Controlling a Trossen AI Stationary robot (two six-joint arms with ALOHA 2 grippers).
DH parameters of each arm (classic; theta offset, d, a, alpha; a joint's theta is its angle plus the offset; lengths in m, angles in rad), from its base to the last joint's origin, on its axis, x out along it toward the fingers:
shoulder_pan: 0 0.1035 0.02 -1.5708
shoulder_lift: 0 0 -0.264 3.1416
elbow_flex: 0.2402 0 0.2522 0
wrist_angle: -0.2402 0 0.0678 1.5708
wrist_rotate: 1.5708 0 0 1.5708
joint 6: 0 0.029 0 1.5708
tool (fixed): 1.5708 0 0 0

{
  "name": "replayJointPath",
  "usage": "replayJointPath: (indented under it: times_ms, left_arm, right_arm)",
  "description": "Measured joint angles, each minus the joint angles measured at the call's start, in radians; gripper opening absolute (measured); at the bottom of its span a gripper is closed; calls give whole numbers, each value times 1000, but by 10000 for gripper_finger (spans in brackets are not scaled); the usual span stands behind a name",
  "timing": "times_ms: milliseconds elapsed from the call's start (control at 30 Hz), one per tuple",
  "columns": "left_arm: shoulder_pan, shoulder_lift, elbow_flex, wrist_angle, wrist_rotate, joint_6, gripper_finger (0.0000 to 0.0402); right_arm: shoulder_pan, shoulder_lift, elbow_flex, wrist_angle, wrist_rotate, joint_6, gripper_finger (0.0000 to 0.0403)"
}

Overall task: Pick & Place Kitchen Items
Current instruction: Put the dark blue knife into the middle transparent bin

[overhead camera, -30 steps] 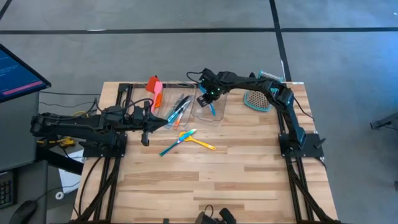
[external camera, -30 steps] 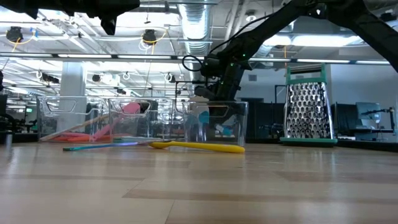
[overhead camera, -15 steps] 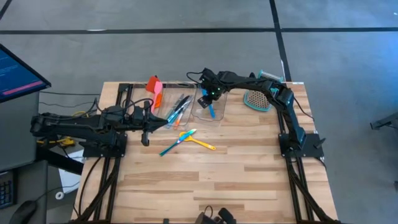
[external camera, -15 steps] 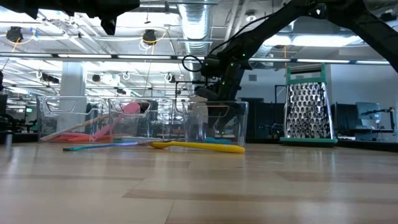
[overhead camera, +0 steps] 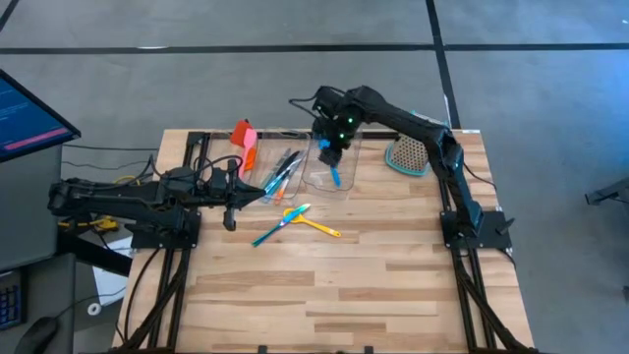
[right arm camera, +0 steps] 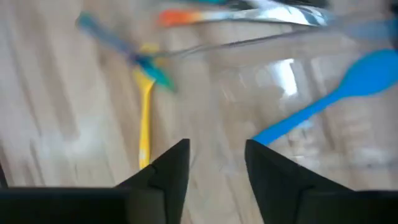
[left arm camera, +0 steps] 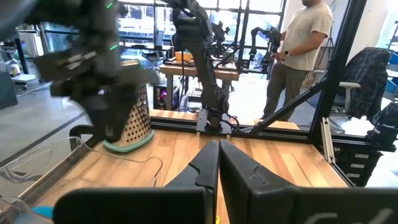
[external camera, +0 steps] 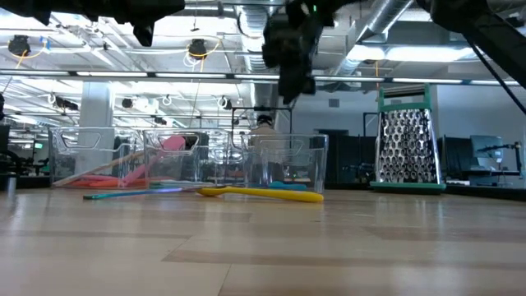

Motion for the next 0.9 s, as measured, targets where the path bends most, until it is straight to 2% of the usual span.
replayJointPath:
  times_ms: [100,300,533,633,700,767,900]
  left_arm:
    - [0,0,0,0,0,0,2]
    - [0,0,0,-1,0,0,2]
    - [0,0,0,-3,0,0,2]
    - [0,0,0,-3,0,0,2]
    - [0,0,0,-3,0,1,2]
    - [0,0,0,-4,0,2,2]
    - [-1,0,0,-8,0,3,2]
  right_arm:
    - [62,-16,50,-66,13,-130,127]
    - [174,-131,29,54,11,-224,73]
    - [240,-295,26,117,6,-268,45]
    - [263,-345,16,126,-34,-288,34]
    - [280,-393,-45,174,-44,-293,24]
    - [289,-456,-160,236,-46,-296,14]
    - [280,-633,-499,472,-46,-261,2]
